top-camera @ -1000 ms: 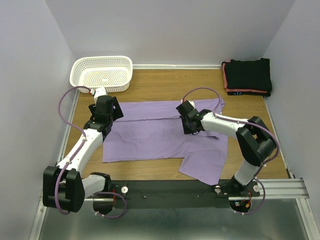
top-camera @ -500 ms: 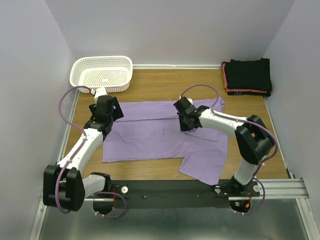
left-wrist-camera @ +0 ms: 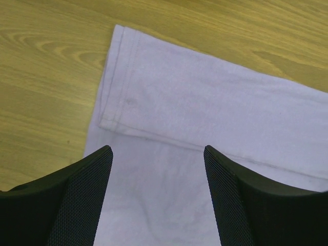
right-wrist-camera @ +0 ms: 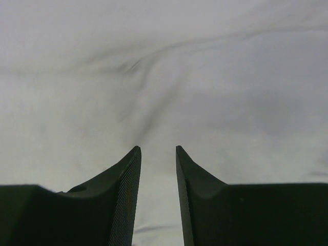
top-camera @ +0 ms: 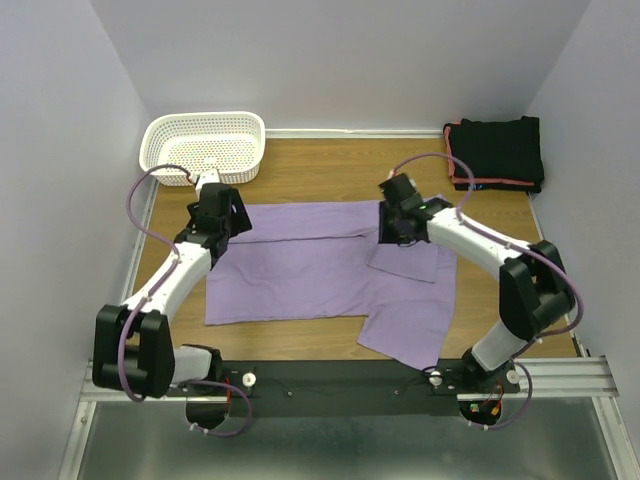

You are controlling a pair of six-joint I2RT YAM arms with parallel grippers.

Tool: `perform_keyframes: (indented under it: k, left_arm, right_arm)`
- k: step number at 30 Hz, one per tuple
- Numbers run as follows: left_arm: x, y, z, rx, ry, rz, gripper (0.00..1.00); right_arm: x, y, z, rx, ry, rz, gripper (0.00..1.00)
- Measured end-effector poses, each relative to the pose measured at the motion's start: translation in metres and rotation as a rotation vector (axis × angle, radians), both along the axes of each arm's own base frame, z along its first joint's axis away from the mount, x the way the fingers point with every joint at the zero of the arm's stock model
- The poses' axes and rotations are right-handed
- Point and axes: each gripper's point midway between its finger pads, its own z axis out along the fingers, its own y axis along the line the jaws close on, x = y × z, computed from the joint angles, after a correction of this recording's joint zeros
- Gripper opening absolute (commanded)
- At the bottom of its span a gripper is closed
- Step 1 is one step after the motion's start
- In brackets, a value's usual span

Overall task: Fold and stack the t-shirts
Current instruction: Fold the tshirt

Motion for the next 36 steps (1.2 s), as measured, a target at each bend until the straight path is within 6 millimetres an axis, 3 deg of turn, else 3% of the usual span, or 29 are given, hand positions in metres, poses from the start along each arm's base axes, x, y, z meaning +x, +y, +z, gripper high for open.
perform_keyframes:
  k: [5, 7, 10, 17, 20, 25, 36]
  left_arm:
    - [0.025, -0.008, -0.010, -0.053, 0.037, 0.005, 0.76]
    - [0.034, -0.008, -0.021, -0.077, 0.066, 0.017, 0.75]
    - [0.044, -0.004, -0.043, -0.121, 0.121, 0.052, 0.74]
    - [0.049, 0.004, -0.091, -0.202, 0.240, 0.121, 0.72]
    - [0.058, 0.005, -0.093, -0.235, 0.239, 0.142, 0.71]
    - [0.073, 0.009, -0.093, -0.281, 0.230, 0.174, 0.71]
    - [0.113, 0.002, -0.088, -0.357, 0.188, 0.195, 0.73]
  right_arm:
    - [0.053, -0.074, 0.026, 0.059, -0.094, -0.219, 0.36]
    - [0.071, -0.107, 0.029, 0.080, -0.122, -0.308, 0.33]
    - [0.091, -0.140, 0.026, 0.100, -0.152, -0.395, 0.32]
    - [0.112, -0.171, -0.026, 0.127, -0.084, -0.480, 0.32]
    - [0.119, -0.182, -0.049, 0.141, -0.043, -0.510, 0.32]
    - [0.147, -0.202, -0.047, 0.176, -0.088, -0.545, 0.29]
    - [0.207, -0.208, -0.044, 0.205, -0.174, -0.530, 0.32]
